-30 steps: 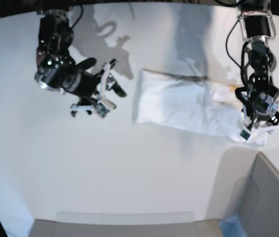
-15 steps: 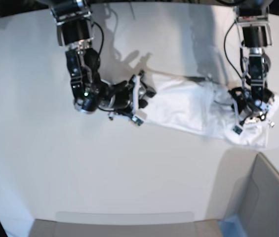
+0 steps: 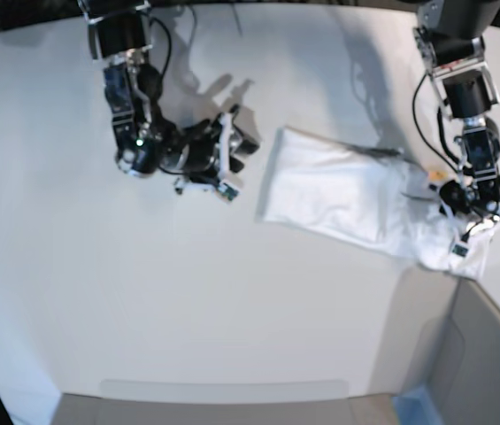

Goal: Layout the t-shirt on the table in an organized manner, then fold the t-shirt properly

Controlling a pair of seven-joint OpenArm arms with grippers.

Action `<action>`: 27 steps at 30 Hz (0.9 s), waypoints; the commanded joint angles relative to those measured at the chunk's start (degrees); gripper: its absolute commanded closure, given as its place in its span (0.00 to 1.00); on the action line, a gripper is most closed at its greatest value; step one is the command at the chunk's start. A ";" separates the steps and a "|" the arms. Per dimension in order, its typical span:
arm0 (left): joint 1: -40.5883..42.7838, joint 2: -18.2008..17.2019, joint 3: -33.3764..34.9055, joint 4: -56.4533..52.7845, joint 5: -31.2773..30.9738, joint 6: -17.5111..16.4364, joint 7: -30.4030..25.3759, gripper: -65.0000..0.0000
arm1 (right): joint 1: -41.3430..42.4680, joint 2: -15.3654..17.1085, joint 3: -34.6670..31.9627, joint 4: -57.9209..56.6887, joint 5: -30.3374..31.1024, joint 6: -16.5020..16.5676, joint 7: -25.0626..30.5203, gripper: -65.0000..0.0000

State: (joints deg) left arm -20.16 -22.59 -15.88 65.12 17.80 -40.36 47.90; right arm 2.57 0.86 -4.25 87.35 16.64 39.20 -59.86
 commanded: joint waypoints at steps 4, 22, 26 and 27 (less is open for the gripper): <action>-1.24 -1.02 -0.60 2.79 0.00 0.36 1.38 0.58 | -2.52 -0.20 -0.36 16.87 4.59 0.80 0.47 0.59; 2.45 1.09 -0.78 21.25 0.09 0.36 10.61 0.58 | 10.40 -8.56 -11.44 -13.55 2.13 0.80 11.81 0.59; 2.54 -0.31 -0.08 19.49 0.09 0.36 5.51 0.57 | 9.70 -8.12 -11.35 -16.10 1.95 0.80 11.99 0.59; 2.54 -0.31 -0.08 18.17 0.09 0.36 3.84 0.57 | 9.43 -7.94 -11.27 -16.10 1.95 0.80 12.08 0.59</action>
State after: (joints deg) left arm -16.34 -22.06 -15.77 82.50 18.04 -40.36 52.34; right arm 11.20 -6.74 -15.57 70.59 17.87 39.20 -48.47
